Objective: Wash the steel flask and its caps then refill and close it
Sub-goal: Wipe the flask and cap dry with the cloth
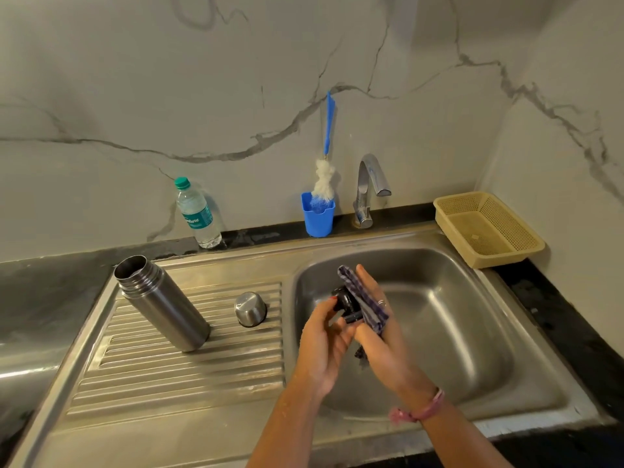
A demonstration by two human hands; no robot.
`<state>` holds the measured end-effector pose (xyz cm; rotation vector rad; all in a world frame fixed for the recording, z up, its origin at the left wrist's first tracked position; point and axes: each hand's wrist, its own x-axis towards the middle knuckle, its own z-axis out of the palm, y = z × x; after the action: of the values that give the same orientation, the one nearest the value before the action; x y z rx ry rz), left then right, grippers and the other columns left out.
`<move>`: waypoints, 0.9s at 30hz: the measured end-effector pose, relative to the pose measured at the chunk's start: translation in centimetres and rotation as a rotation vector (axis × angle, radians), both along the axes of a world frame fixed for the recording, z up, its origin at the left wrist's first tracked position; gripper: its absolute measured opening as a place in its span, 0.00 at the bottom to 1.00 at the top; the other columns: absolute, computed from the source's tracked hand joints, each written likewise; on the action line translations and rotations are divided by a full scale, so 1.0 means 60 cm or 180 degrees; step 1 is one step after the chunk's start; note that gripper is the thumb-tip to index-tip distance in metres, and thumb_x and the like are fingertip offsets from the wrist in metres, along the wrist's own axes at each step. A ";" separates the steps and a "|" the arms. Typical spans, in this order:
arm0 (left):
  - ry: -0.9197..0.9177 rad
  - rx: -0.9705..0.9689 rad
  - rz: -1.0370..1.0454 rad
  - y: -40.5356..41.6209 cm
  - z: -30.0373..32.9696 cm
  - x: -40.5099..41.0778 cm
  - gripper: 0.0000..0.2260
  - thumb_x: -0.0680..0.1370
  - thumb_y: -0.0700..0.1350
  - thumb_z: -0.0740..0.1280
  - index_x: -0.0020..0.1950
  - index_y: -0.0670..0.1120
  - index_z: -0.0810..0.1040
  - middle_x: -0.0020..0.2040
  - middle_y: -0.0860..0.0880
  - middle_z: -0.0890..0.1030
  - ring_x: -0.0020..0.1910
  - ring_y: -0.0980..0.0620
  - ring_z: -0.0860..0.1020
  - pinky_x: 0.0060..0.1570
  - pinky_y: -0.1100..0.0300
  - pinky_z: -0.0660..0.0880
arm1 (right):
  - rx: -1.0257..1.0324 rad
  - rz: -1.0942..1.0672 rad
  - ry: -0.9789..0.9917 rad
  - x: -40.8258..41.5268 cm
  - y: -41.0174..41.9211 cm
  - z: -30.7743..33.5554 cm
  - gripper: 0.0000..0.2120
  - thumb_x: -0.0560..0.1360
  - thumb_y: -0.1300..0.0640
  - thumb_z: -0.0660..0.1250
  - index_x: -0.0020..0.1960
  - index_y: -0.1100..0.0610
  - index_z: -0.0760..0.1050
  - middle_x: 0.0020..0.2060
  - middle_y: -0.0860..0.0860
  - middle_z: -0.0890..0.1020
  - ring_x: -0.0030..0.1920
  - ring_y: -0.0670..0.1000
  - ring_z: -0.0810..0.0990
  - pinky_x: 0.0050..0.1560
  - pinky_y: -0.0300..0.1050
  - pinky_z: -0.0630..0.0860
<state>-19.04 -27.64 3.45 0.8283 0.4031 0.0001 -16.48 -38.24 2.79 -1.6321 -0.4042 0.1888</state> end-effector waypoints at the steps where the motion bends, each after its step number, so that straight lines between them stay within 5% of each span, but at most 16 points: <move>1: 0.0020 0.0140 -0.0021 0.000 0.000 -0.001 0.12 0.80 0.44 0.63 0.55 0.38 0.81 0.46 0.42 0.83 0.42 0.50 0.83 0.48 0.56 0.79 | 0.0006 0.0043 -0.0017 -0.004 0.004 -0.003 0.37 0.67 0.54 0.60 0.75 0.39 0.58 0.70 0.46 0.70 0.65 0.51 0.73 0.62 0.51 0.73; 3: 0.0050 0.0465 -0.0086 -0.003 0.003 -0.004 0.13 0.81 0.46 0.64 0.59 0.38 0.80 0.51 0.41 0.84 0.48 0.48 0.83 0.51 0.55 0.79 | 0.0111 0.0095 0.0168 -0.005 0.008 -0.007 0.36 0.67 0.53 0.59 0.74 0.36 0.58 0.70 0.48 0.71 0.62 0.54 0.74 0.60 0.55 0.72; 7: 0.0153 0.0746 0.0123 0.001 -0.002 -0.005 0.24 0.71 0.46 0.74 0.65 0.43 0.75 0.56 0.41 0.84 0.53 0.45 0.84 0.55 0.51 0.80 | 0.0242 0.0196 0.0502 -0.001 0.008 -0.002 0.30 0.70 0.59 0.58 0.72 0.45 0.66 0.62 0.50 0.78 0.57 0.50 0.78 0.56 0.44 0.77; 11: 0.0134 0.0636 0.0101 0.004 -0.005 -0.008 0.18 0.72 0.37 0.73 0.60 0.40 0.72 0.46 0.47 0.85 0.45 0.50 0.85 0.44 0.60 0.81 | 0.0404 0.0075 0.0852 0.010 0.002 0.008 0.16 0.67 0.57 0.58 0.50 0.46 0.80 0.39 0.50 0.82 0.37 0.46 0.80 0.32 0.36 0.77; 13: 0.0098 0.0448 0.0131 0.008 -0.002 -0.007 0.16 0.74 0.37 0.72 0.60 0.38 0.74 0.50 0.43 0.84 0.45 0.49 0.85 0.43 0.61 0.81 | 0.0401 0.0105 0.0602 0.001 0.004 0.015 0.24 0.67 0.58 0.59 0.62 0.45 0.75 0.45 0.46 0.83 0.37 0.41 0.79 0.34 0.33 0.77; 15: 0.0000 0.0263 0.0152 0.015 0.000 -0.002 0.16 0.73 0.38 0.71 0.60 0.37 0.76 0.52 0.40 0.82 0.45 0.48 0.84 0.42 0.60 0.81 | 0.0255 0.0082 0.0283 -0.012 0.010 0.014 0.33 0.67 0.54 0.60 0.73 0.46 0.65 0.62 0.44 0.77 0.54 0.41 0.78 0.51 0.36 0.78; 17: -0.0065 0.0248 0.0102 0.022 0.000 0.001 0.16 0.73 0.38 0.70 0.60 0.37 0.77 0.52 0.40 0.82 0.45 0.49 0.84 0.41 0.61 0.81 | 0.0116 0.0130 -0.0076 -0.019 0.011 0.012 0.37 0.66 0.51 0.58 0.75 0.48 0.60 0.71 0.42 0.68 0.70 0.42 0.67 0.67 0.38 0.69; 19: -0.0064 0.0232 0.0050 0.023 0.001 0.000 0.19 0.73 0.37 0.69 0.64 0.39 0.76 0.55 0.39 0.83 0.48 0.48 0.84 0.42 0.61 0.81 | 0.0345 0.0190 0.0087 -0.009 0.008 0.016 0.34 0.67 0.54 0.60 0.73 0.50 0.64 0.67 0.44 0.73 0.65 0.43 0.72 0.60 0.35 0.73; 22: -0.0028 0.0237 0.0094 0.019 -0.001 -0.002 0.20 0.75 0.36 0.68 0.67 0.42 0.73 0.60 0.39 0.82 0.52 0.46 0.84 0.46 0.57 0.83 | 0.0572 -0.0008 0.0482 0.009 0.003 0.015 0.26 0.67 0.59 0.58 0.66 0.52 0.72 0.47 0.43 0.83 0.47 0.44 0.78 0.39 0.33 0.77; 27: 0.0014 0.0774 0.0105 0.004 -0.001 0.004 0.22 0.75 0.42 0.71 0.68 0.41 0.74 0.59 0.38 0.82 0.54 0.44 0.83 0.56 0.50 0.80 | 0.0305 0.0156 0.0340 -0.004 0.006 0.007 0.34 0.68 0.56 0.60 0.73 0.40 0.61 0.64 0.47 0.77 0.51 0.45 0.77 0.50 0.35 0.77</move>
<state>-18.78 -27.39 3.42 1.0613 0.4261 0.0792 -16.70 -37.88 3.22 -1.5118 -0.3663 0.2879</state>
